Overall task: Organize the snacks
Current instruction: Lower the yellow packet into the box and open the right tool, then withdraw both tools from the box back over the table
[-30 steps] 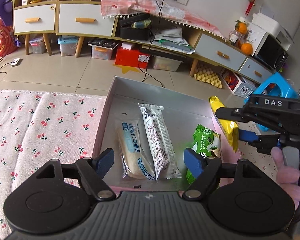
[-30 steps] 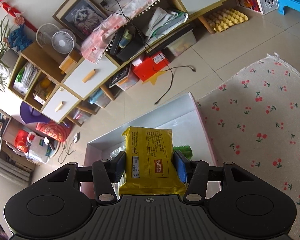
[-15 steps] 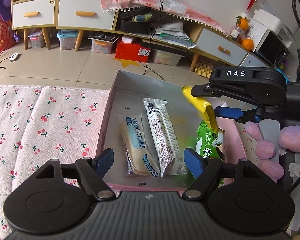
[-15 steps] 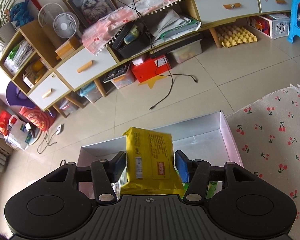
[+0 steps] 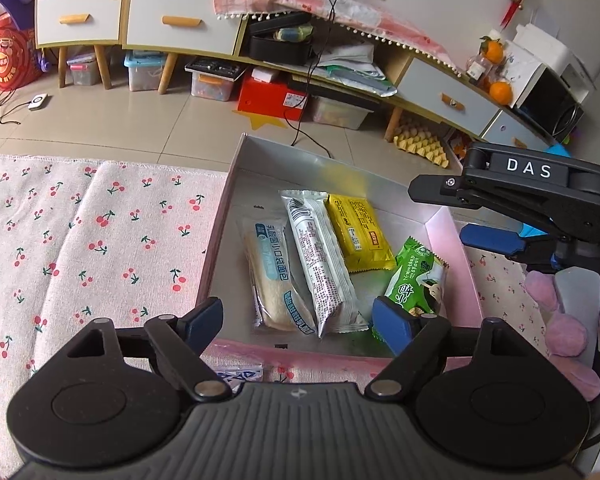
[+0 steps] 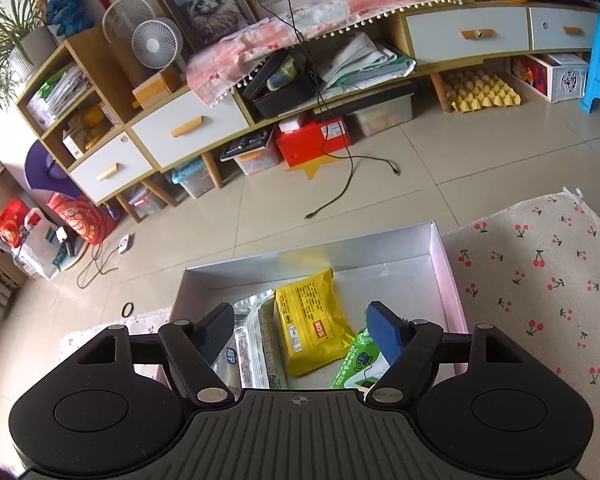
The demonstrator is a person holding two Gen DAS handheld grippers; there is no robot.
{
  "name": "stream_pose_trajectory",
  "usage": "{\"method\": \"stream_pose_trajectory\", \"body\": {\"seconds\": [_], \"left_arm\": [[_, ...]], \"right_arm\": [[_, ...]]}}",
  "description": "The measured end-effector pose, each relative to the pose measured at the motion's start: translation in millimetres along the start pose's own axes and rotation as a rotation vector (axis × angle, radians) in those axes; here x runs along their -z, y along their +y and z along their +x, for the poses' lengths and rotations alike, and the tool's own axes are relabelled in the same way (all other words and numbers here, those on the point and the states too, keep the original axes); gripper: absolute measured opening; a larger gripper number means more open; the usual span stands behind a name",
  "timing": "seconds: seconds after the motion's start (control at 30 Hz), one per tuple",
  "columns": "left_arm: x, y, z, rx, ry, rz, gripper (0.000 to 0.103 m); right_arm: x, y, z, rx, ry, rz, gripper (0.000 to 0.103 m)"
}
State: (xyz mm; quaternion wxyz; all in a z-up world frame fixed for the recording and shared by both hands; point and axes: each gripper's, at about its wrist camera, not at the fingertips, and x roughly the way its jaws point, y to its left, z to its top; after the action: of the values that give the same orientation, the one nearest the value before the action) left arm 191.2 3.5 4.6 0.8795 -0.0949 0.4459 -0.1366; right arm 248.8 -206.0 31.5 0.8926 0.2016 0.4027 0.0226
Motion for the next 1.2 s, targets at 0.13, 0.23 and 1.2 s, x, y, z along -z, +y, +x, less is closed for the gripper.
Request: {"method": "stream_pose_trajectory", "body": {"seconds": [0.13,0.23,1.2], "left_arm": [[2,-2,-14,-0.024,-0.008,0.022,0.084],[5,-2,-24,-0.033,-0.015,0.026,0.088],[100,24,-83,-0.243,0.011,0.070,0.102]], "right_arm": [[7,0,-18,-0.015,-0.002,-0.001,0.079],[13,2,-31,-0.024,-0.002,-0.010,0.080],[138,-18,-115,0.020,0.082,-0.167,0.091]]}}
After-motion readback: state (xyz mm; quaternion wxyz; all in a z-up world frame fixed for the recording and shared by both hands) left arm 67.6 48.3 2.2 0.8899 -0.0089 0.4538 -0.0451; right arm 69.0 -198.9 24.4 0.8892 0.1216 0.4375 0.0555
